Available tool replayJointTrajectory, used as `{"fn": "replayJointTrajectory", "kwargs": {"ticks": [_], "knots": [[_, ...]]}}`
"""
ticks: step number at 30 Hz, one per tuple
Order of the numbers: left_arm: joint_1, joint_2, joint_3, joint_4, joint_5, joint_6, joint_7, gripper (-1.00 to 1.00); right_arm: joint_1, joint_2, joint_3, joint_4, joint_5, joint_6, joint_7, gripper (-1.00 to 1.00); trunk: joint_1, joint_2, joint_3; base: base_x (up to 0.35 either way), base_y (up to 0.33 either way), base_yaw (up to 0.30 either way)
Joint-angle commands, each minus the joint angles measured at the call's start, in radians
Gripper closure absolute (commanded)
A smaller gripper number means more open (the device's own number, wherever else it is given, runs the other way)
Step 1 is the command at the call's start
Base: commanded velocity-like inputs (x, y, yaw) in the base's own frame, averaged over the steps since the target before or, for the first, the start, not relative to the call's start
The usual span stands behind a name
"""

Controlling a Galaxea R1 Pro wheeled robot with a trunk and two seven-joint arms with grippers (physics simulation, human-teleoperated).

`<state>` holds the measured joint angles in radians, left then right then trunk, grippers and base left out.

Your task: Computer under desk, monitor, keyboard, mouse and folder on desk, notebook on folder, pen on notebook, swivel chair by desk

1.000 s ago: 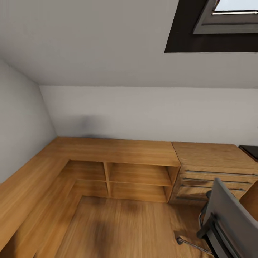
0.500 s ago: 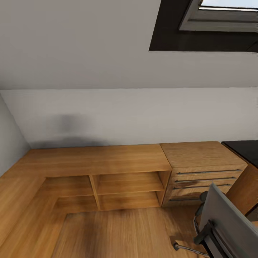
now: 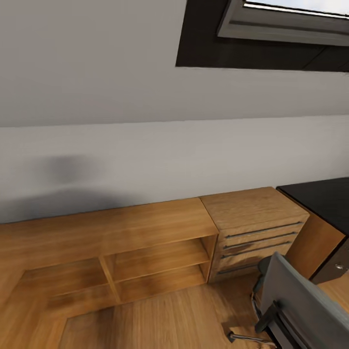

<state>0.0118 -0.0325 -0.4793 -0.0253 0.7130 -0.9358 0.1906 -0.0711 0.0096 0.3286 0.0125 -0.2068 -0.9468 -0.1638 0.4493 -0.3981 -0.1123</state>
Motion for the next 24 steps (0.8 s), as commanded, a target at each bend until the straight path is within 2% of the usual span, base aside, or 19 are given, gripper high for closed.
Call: {"fn": "replayJointTrajectory", "kwargs": {"ticks": [1,24], "knots": [[0.000,0.000,-0.008,-0.002,0.000,-0.001,0.010,-1.00,-0.001,0.001,0.009,0.001,-0.007,-0.003,-0.004,-1.00,0.001,-0.002,-0.002,0.032,0.014,-0.300],[0.000,0.000,-0.008,-0.002,0.000,0.015,0.010,-1.00,-0.001,0.003,0.010,0.001,-0.006,-0.004,-0.003,-1.00,0.001,-0.002,-0.002,0.003,0.001,-0.300]]}}
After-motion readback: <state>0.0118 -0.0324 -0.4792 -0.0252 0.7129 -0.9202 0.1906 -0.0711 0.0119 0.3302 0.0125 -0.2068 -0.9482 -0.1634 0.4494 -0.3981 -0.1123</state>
